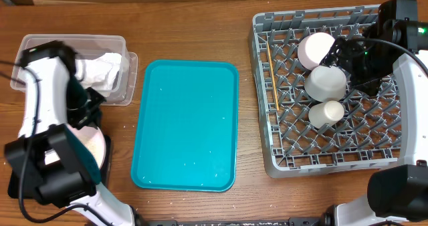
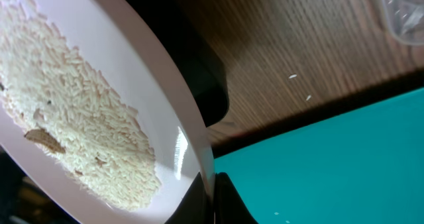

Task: Sort waste into correct bins and load items into the dishwasher
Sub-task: 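Carry the plate left and tilt it to dump rice onto the black tray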

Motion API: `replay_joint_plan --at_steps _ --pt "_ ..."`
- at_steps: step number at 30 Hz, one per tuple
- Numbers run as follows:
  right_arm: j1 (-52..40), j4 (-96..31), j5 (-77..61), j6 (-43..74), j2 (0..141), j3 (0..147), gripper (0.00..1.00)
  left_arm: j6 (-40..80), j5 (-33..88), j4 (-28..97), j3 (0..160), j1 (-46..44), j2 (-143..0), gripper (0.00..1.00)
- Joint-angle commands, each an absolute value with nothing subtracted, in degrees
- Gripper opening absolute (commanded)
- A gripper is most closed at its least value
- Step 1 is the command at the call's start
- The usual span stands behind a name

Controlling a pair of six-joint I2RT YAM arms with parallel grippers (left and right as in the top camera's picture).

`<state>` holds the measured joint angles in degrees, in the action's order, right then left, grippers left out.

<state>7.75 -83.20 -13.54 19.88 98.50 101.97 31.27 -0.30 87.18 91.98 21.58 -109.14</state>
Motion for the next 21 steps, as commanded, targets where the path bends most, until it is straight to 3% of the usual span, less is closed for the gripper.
replay_joint_plan --at_steps 1,21 --pt "7.79 -83.02 -13.52 20.21 96.49 102.06 1.00 22.22 13.43 86.26 93.23 28.38 -106.80 0.04" --pt "7.79 -83.02 -13.52 20.21 96.49 102.06 1.00 -0.14 51.07 93.65 93.21 56.31 -106.80 0.04"
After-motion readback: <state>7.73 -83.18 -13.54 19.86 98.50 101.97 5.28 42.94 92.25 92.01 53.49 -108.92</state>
